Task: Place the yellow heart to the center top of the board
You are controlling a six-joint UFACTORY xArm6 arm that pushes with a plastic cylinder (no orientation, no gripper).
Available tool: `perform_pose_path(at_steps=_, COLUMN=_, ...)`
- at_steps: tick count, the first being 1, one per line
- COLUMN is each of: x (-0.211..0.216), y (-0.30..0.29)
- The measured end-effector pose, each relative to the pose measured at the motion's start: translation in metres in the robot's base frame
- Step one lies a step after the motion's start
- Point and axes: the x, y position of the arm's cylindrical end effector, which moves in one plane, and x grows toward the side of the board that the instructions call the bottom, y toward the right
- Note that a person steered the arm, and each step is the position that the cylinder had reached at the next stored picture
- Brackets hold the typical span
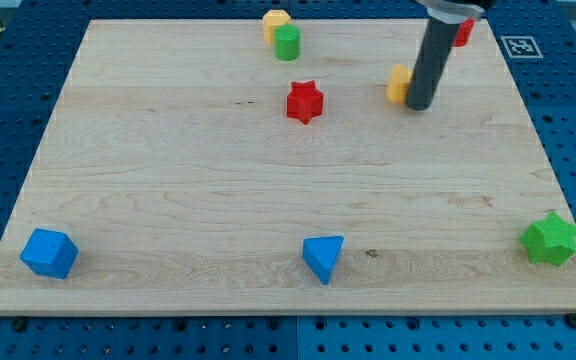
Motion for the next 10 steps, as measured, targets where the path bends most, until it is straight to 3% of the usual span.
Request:
perform_pose_path(at_steps=2, x=-0.061, y=-0.027)
perform_pose_path(at_steps=6, x=-0.119, y=-0.069)
perform_pose_path(at_steps=7, x=-0.094, y=-0.043)
perform_pose_path(at_steps=10, x=0.155, y=0.17)
